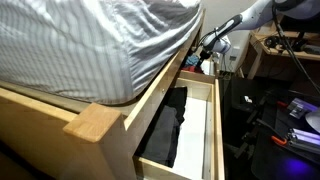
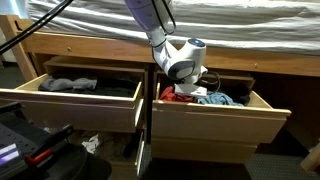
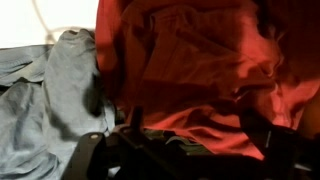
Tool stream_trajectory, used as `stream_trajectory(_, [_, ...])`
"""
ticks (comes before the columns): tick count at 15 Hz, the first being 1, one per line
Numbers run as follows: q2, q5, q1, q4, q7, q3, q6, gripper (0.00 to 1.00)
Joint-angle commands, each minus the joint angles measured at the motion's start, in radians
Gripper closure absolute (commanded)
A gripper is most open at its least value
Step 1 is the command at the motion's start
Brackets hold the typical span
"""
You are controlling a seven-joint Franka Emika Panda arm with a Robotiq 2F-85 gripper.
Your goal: Remove the red shirt from the right drawer and put it in the left drawer
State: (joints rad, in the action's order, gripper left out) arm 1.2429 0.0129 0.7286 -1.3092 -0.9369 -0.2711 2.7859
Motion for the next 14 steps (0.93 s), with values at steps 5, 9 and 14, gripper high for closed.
stream_trajectory(5, [0.001,0.024,-0.053,0.021,-0.011,0.028,-0.116,0.0])
stream_trajectory(9, [0.002,0.026,-0.044,0.022,-0.018,0.025,-0.116,0.25])
stream_trajectory(14, [0.007,0.024,-0.005,0.013,-0.074,0.01,-0.078,0.56])
